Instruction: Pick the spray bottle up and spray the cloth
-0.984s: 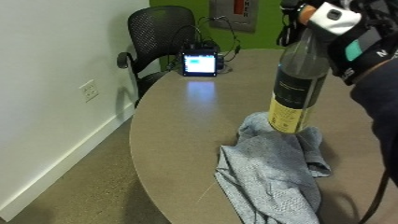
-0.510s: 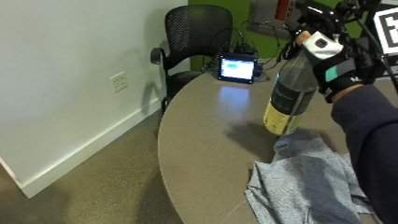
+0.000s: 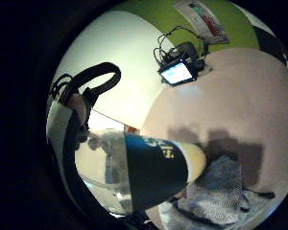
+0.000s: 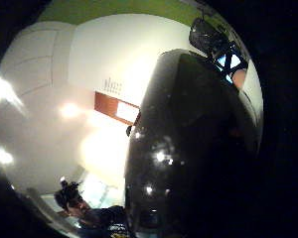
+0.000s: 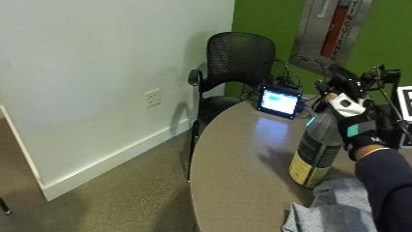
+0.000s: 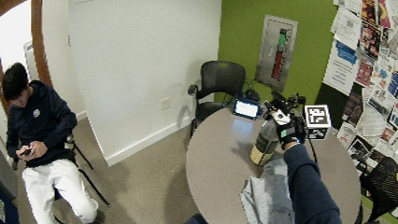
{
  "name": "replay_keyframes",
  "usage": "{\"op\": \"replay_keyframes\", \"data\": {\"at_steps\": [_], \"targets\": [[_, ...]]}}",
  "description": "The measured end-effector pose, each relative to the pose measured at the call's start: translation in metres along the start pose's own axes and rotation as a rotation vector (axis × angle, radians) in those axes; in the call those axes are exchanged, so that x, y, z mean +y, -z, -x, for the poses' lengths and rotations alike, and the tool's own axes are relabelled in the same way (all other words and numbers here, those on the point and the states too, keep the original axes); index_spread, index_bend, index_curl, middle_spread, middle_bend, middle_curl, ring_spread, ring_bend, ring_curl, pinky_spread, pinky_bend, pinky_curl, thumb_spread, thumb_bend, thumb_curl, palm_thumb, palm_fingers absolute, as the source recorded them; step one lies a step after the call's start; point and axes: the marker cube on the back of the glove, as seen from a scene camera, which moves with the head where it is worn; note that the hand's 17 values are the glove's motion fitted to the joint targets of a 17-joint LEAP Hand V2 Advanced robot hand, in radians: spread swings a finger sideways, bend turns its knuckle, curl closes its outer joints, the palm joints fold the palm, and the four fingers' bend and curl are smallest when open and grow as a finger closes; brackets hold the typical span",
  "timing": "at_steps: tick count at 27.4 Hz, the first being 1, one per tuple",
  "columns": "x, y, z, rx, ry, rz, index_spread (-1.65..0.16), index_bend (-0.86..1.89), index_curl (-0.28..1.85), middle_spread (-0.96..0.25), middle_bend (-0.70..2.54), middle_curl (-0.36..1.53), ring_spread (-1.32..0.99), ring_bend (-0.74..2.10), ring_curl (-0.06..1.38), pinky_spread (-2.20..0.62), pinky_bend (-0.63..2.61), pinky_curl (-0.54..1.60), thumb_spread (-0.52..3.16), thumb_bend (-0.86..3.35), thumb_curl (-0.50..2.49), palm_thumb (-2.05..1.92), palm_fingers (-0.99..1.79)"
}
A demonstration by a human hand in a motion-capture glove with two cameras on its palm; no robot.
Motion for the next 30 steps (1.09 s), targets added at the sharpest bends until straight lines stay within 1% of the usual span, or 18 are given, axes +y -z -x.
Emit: {"op": "replay_keyframes", "data": {"at_steps": [6,11,12,13,15,19,21,25,30], "targets": [[0.000,0.027,-0.016,-0.001,-0.088,0.013,-0.25,0.28,0.59,-0.13,0.63,0.49,-0.22,0.58,0.42,-0.31,0.40,0.38,0.97,-0.01,0.53,0.77,1.28],[0.001,0.026,-0.020,0.014,-0.111,0.061,-0.25,0.24,0.57,-0.14,0.56,0.47,-0.20,0.53,0.41,-0.26,0.36,0.37,0.97,-0.02,0.53,0.80,1.16],[0.001,0.024,-0.019,0.022,-0.118,0.077,-0.26,0.23,0.56,-0.14,0.55,0.46,-0.20,0.51,0.40,-0.22,0.32,0.36,0.97,-0.02,0.52,0.80,1.09],[0.002,0.022,-0.017,0.031,-0.125,0.102,-0.27,0.21,0.55,-0.14,0.54,0.46,-0.19,0.45,0.39,-0.16,0.27,0.35,0.97,-0.03,0.52,0.78,0.94],[0.002,0.018,-0.013,0.048,-0.134,0.183,-0.30,0.15,0.54,-0.12,0.46,0.44,-0.16,0.35,0.39,-0.04,0.30,0.40,0.98,-0.06,0.49,0.73,0.56],[0.004,0.013,-0.001,0.099,-0.092,0.363,-0.34,0.09,0.50,-0.08,0.34,0.40,-0.11,0.24,0.36,0.08,0.39,0.41,0.99,-0.06,0.47,0.66,0.27],[0.008,0.016,0.006,0.135,-0.063,0.404,-0.36,0.10,0.45,-0.06,0.32,0.39,-0.09,0.20,0.33,0.12,0.40,0.39,0.99,-0.05,0.46,0.65,0.26],[0.017,0.020,0.014,0.213,-0.037,0.427,-0.38,0.13,0.41,-0.05,0.30,0.37,-0.07,0.17,0.28,0.18,0.39,0.36,0.99,-0.04,0.44,0.63,0.26],[0.022,0.015,0.016,0.267,-0.021,0.466,-0.39,0.15,0.38,-0.03,0.29,0.36,-0.05,0.18,0.27,0.22,0.38,0.35,1.00,-0.04,0.42,0.62,0.27]]}}
